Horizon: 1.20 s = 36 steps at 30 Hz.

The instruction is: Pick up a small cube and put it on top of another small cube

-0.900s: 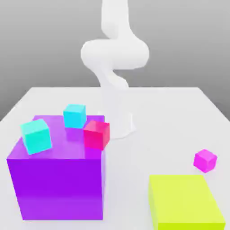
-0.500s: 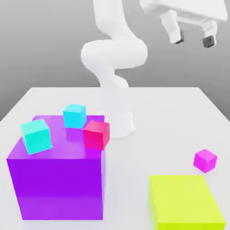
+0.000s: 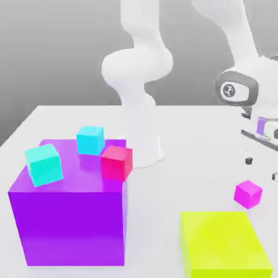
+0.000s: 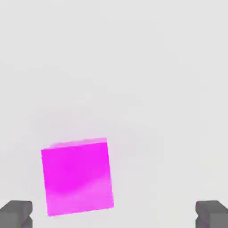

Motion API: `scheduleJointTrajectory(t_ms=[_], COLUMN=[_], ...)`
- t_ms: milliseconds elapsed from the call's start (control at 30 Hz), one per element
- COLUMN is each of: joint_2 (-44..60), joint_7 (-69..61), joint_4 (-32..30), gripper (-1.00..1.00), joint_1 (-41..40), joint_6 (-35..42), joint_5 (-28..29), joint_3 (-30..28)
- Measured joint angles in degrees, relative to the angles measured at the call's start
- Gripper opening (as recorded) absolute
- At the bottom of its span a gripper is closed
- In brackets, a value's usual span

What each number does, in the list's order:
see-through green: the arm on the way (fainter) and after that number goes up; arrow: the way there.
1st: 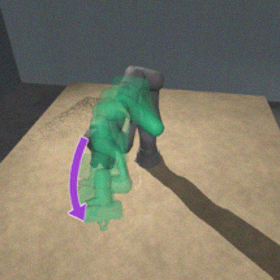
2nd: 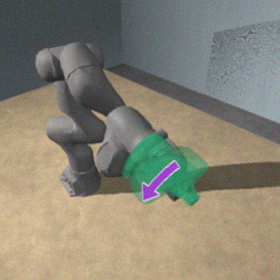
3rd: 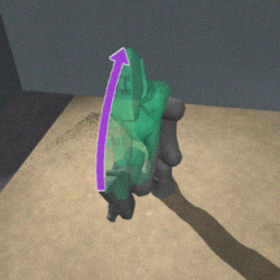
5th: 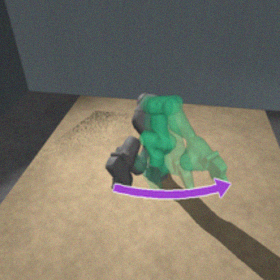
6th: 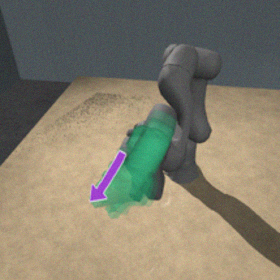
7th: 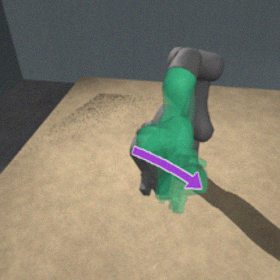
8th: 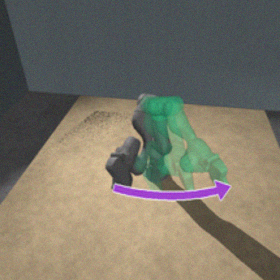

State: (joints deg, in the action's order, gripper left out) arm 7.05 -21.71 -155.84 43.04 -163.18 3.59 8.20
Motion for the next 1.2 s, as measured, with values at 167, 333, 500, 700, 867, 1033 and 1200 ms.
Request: scheduleJointTrajectory(t_ms=[167, 333, 500, 700, 867, 1033, 1200], joint_2=[10.1, 10.1, 5.5, -6.2, -15.0, -23.3, -30.8], joint_7=[2.6, 2.7, 1.1, 0.9, 7.7, 15.4, 22.8], joint_4=[1.6, 1.6, 0.7, 1.2, 5.1, 9.1, 13.1], gripper=[-1.0, -1.0, -1.0, -1.0, -1.0, -1.0, -1.0], joint_1=[3.3, 3.2, 2.1, -3.2, -11.1, -19.7, -29.7], joint_6=[-8.1, -7.9, -4.3, 7.5, 19.7, 31.8, 43.5], joint_5=[4.3, 4.3, 2.4, -2.0, -1.5, 0.2, 2.1], joint_3=[-4.2, -4.1, -2.5, -3.6, -8.4, -14.1, -19.6])
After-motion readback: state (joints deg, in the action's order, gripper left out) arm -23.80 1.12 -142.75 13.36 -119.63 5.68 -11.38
